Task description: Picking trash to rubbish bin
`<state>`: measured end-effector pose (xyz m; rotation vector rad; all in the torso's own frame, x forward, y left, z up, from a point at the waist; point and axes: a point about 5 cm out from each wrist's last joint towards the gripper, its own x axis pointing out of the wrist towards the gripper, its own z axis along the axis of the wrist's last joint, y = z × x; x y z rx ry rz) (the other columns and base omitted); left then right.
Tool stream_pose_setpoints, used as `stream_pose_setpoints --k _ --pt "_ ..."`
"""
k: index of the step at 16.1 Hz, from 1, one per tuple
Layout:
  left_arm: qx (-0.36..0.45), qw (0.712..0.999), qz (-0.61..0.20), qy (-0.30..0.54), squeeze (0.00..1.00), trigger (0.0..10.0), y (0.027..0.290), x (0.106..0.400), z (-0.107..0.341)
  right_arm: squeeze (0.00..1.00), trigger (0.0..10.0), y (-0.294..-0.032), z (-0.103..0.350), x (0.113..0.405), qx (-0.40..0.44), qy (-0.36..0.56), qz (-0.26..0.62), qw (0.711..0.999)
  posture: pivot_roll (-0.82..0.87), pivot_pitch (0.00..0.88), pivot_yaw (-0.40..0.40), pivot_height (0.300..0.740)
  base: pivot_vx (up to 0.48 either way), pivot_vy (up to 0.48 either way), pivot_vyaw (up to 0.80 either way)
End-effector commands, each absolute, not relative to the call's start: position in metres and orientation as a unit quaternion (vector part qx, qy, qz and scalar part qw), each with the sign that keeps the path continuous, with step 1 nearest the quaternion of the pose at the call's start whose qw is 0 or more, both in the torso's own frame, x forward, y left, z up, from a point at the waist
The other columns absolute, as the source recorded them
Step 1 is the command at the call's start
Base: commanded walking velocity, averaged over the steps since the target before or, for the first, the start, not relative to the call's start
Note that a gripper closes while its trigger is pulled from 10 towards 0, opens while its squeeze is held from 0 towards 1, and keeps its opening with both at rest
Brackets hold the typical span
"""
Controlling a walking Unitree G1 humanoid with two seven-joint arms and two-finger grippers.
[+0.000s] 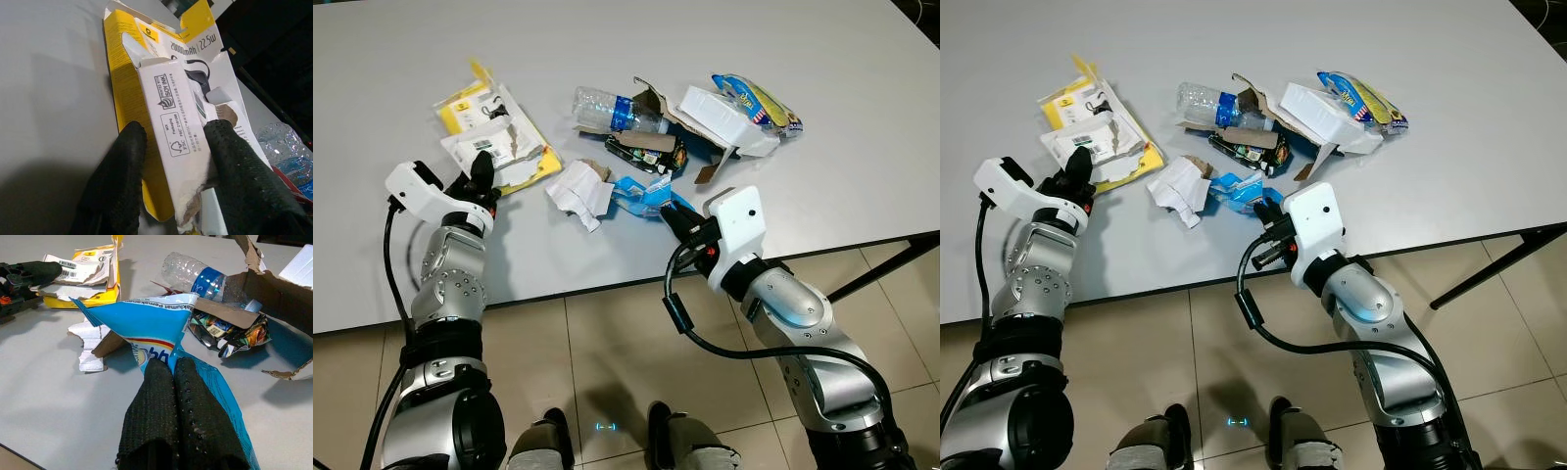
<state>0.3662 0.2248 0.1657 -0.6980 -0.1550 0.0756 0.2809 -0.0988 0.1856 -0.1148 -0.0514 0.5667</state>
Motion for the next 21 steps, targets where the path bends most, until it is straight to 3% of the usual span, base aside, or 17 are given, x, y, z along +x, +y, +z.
stream_pose_setpoints --k 1,11,14,16,21 --pt "-0.347 0.936 0.054 -0.034 0.0 0.0 0.224 0.363 0.145 0.0 10.0 -0.099 0.185 0.278 -0.058 -0.024 0.278 0.959 -0.17 0.292 -0.035 0.74 0.0 0.0 0.0" --pt "-0.278 0.954 0.065 -0.09 0.0 0.0 0.23 0.362 0.163 0.0 10.0 -0.099 0.184 0.282 -0.06 -0.028 0.273 0.96 -0.17 0.271 -0.033 0.74 0.0 0.0 0.0" --pt "-0.225 0.961 0.07 -0.142 0.0 0.0 0.23 0.36 0.185 0.0 10.0 -0.098 0.185 0.285 -0.061 -0.033 0.273 0.96 -0.16 0.253 -0.034 0.74 0.0 0.0 0.0" --pt "-0.18 0.966 0.047 -0.182 0.0 0.0 0.22 0.353 0.207 0.0 10.0 -0.097 0.186 0.289 -0.061 -0.038 0.271 0.96 -0.15 0.235 -0.03 0.74 0.0 0.0 0.0" --pt "-0.132 0.973 0.019 -0.188 0.0 0.0 0.2 0.321 0.206 0.0 10.0 -0.092 0.187 0.298 -0.054 -0.051 0.27 0.96 -0.09 0.202 -0.02 0.74 0.0 0.0 0.0"
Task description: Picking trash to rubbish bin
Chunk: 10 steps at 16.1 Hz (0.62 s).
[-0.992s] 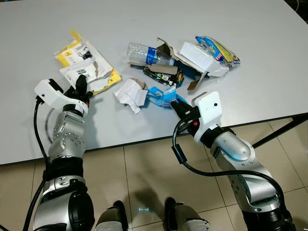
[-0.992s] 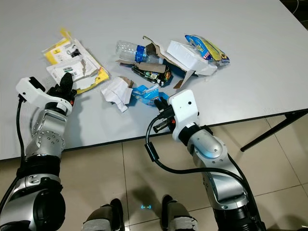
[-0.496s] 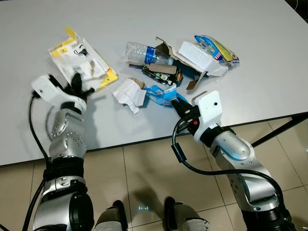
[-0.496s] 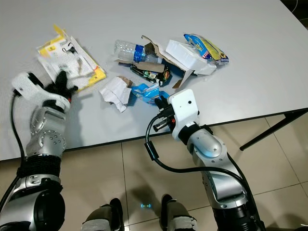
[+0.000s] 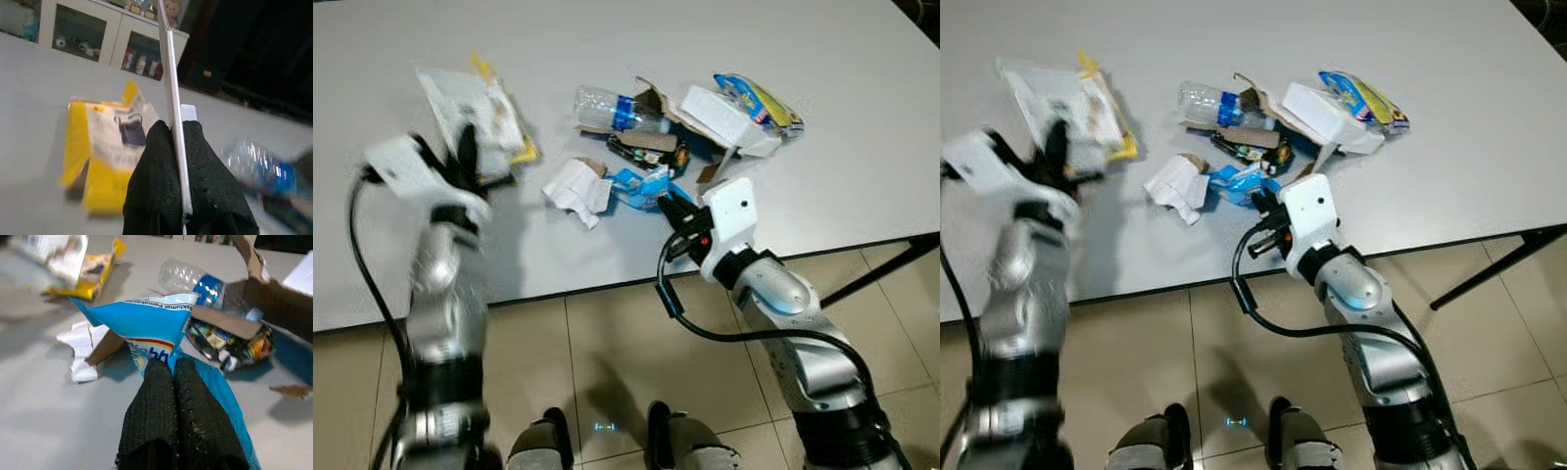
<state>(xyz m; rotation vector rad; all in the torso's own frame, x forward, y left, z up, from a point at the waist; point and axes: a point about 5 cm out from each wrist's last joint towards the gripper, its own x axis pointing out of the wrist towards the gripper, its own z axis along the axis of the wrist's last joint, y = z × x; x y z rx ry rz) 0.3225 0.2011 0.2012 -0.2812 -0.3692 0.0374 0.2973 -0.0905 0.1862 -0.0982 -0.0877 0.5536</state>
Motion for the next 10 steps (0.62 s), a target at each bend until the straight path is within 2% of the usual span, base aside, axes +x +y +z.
stream_pose_setpoints --k 1,5,10 --pt "-0.122 0.975 0.022 -0.185 0.0 0.0 0.198 0.316 0.204 0.0 10.0 -0.09 0.187 0.299 -0.052 -0.052 0.27 0.96 -0.09 0.197 -0.018 0.74 0.0 0.0 0.0" --pt "-0.058 0.983 0.042 -0.169 0.0 0.0 0.188 0.284 0.197 0.0 10.0 -0.09 0.188 0.305 -0.046 -0.066 0.261 0.962 -0.05 0.181 -0.014 0.74 0.0 0.0 0.0" --pt "-0.022 0.988 0.069 -0.139 0.0 0.0 0.183 0.264 0.191 0.0 10.0 -0.091 0.187 0.31 -0.037 -0.072 0.251 0.965 -0.03 0.175 -0.014 0.74 0.0 0.0 0.0"
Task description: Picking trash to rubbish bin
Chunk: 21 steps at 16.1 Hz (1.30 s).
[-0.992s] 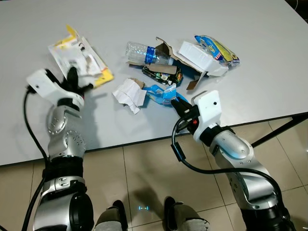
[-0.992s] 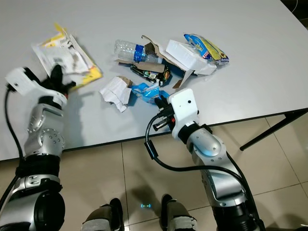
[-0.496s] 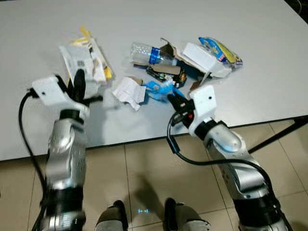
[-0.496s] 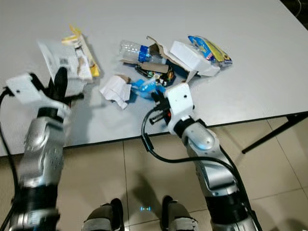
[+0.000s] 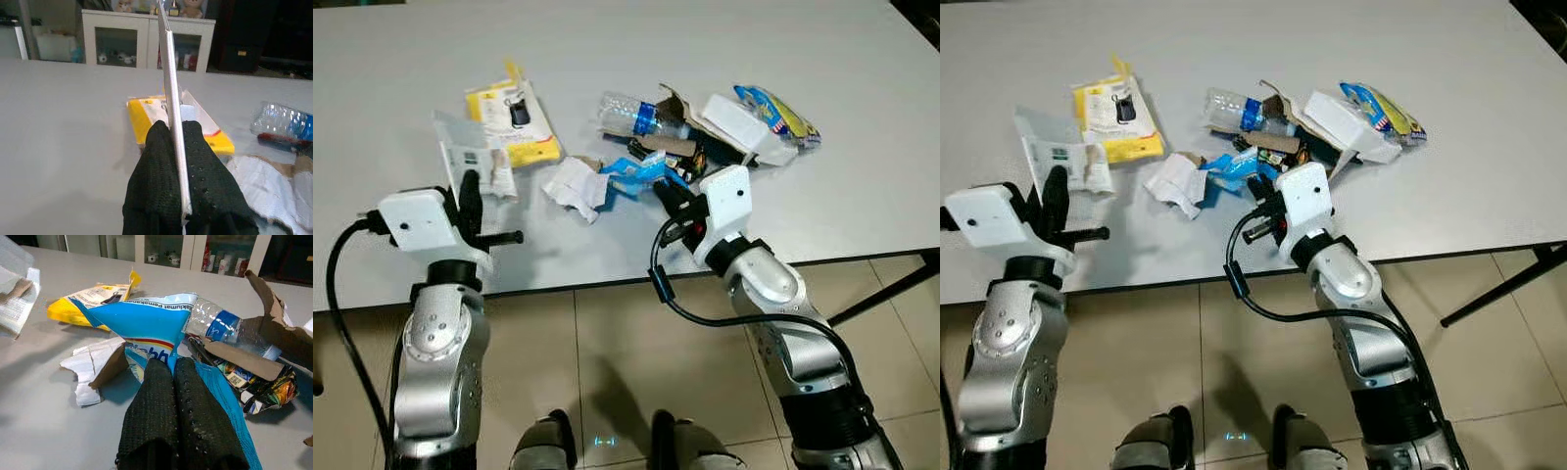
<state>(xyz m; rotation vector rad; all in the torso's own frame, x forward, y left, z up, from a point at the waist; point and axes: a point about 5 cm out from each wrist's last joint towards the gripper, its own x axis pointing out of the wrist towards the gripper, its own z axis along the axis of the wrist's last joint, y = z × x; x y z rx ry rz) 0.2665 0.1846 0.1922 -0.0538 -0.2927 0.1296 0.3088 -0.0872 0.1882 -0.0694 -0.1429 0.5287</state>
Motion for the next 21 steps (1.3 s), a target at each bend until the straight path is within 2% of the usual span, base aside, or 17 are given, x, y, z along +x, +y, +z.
stream_pose_setpoints --k 1,3,5,7,10,11,13,14,21 --pt "-0.028 0.989 0.067 -0.132 0.0 2.2 0.18 0.262 0.189 0.0 10.0 -0.091 0.187 0.31 -0.036 -0.072 0.249 0.965 -0.03 0.175 -0.014 0.74 0.0 0.0 0.0" --pt "-0.036 0.99 0.058 -0.12 0.0 3.8 0.172 0.261 0.186 0.0 10.0 -0.093 0.186 0.31 -0.037 -0.072 0.242 0.967 -0.05 0.171 -0.007 0.74 0.0 0.0 0.0" --pt "-0.043 0.991 0.045 -0.115 0.0 3.6 0.163 0.263 0.186 0.0 10.0 -0.095 0.186 0.31 -0.039 -0.072 0.238 0.968 -0.06 0.172 -0.006 0.74 0.0 0.0 -0.28" --pt "-0.047 0.992 0.04 -0.113 0.0 4.3 0.16 0.265 0.187 0.0 10.0 -0.096 0.186 0.31 -0.041 -0.071 0.235 0.968 -0.06 0.177 -0.009 0.74 0.0 0.0 -0.71" --pt "-0.05 0.992 0.042 -0.112 0.0 4.5 0.16 0.265 0.188 0.0 10.0 -0.096 0.186 0.31 -0.041 -0.07 0.235 0.969 -0.06 0.177 -0.009 0.74 0.0 0.0 -0.78" --pt "-0.053 0.992 0.043 -0.11 0.0 7.5 0.159 0.263 0.188 0.0 10.0 -0.095 0.186 0.31 -0.04 -0.071 0.237 0.968 -0.06 0.177 -0.009 0.74 0.0 0.0 -0.78" --pt "-0.054 0.992 0.045 -0.108 0.0 8.9 0.159 0.263 0.188 0.0 10.0 -0.094 0.188 0.31 -0.04 -0.072 0.238 0.968 -0.06 0.177 -0.009 0.74 0.0 0.0 -0.78" --pt "-0.054 0.992 0.045 -0.107 0.0 9.9 0.159 0.263 0.188 0.0 10.0 -0.094 0.188 0.311 -0.04 -0.072 0.238 0.968 -0.06 0.177 -0.009 0.74 0.0 0.0 -0.78" --pt "-0.078 0.992 0.038 -0.093 0.0 10.0 0.159 0.272 0.188 0.0 10.0 -0.093 0.189 0.311 -0.038 -0.076 0.239 0.967 -0.06 0.17 -0.019 0.74 0.0 0.0 -0.78"
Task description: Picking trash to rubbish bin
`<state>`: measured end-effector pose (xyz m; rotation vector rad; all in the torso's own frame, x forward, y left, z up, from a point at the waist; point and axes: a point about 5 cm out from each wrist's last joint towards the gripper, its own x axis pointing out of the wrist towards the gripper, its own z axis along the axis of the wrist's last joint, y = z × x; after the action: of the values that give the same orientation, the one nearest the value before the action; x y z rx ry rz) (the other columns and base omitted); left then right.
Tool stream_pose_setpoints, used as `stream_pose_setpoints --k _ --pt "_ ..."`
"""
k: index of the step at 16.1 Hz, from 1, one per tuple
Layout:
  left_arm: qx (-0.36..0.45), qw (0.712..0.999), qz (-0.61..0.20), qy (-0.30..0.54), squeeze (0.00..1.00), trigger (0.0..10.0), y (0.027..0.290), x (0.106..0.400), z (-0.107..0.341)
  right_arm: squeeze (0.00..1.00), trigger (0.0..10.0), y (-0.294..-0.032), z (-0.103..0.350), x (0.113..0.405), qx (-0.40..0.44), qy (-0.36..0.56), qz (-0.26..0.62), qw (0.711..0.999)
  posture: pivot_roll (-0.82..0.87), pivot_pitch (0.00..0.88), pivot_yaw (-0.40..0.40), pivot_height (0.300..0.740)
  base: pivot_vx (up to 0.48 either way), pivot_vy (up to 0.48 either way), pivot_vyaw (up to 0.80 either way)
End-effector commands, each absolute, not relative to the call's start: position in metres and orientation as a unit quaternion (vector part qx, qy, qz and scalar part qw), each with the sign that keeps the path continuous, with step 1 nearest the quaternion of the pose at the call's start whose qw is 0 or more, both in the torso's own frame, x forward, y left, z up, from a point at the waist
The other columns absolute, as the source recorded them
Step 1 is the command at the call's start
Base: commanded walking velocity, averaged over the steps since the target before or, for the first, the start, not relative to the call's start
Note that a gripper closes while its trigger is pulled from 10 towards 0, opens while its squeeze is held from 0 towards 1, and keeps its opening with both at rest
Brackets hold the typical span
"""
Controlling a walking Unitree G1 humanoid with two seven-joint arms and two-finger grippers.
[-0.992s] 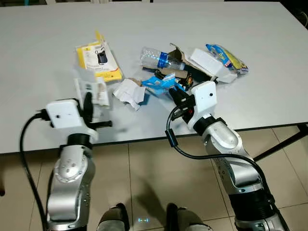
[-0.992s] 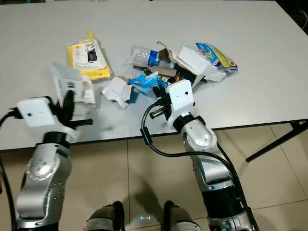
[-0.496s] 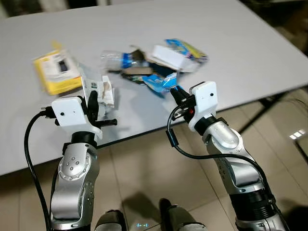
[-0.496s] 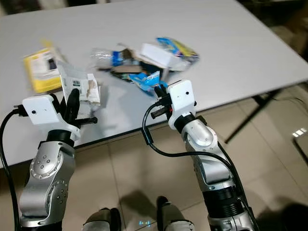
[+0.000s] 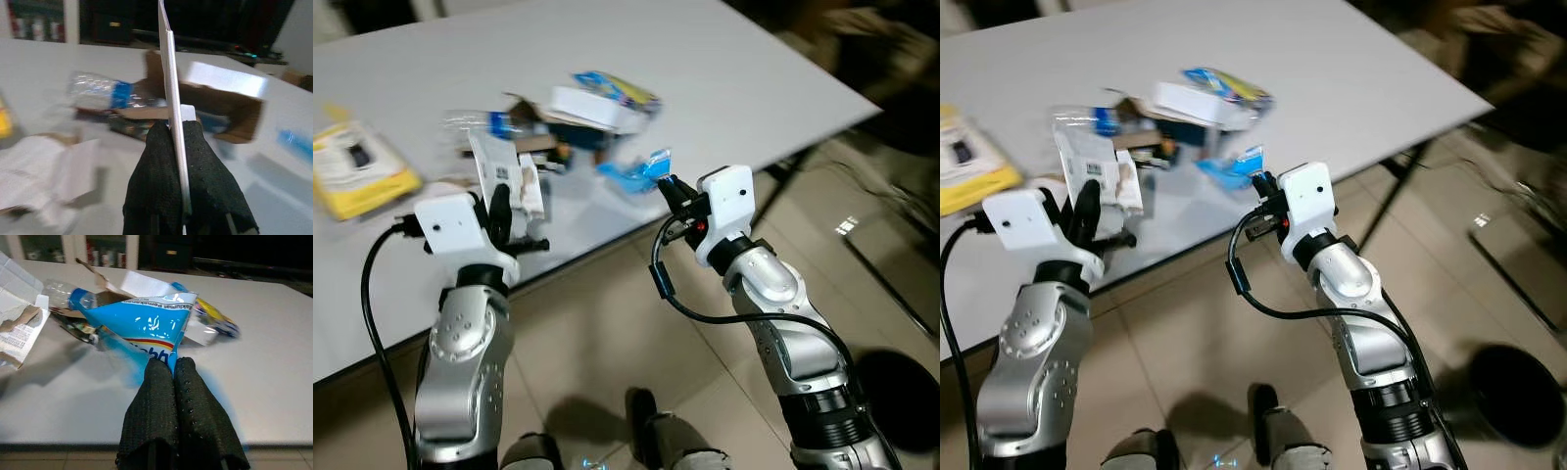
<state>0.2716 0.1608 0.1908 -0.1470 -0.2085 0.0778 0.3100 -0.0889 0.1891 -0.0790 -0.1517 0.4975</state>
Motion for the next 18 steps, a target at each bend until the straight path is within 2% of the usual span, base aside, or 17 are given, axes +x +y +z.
stream_pose_setpoints --k 1,18 --pt "-0.076 0.992 0.039 -0.092 0.0 10.0 0.1595 0.2741 0.1883 0.0 10.0 -0.0921 0.19 0.3113 -0.038 -0.077 0.239 0.967 -0.06 0.17 -0.019 0.74 0.0 0.0 -0.78" --pt "-0.095 0.992 0.041 -0.07 0.0 10.0 0.1663 0.2819 0.1808 0.0 10.0 -0.0937 0.1888 0.3104 -0.038 -0.076 0.235 0.968 -0.07 0.171 -0.016 0.74 0.0 0.0 -0.78"
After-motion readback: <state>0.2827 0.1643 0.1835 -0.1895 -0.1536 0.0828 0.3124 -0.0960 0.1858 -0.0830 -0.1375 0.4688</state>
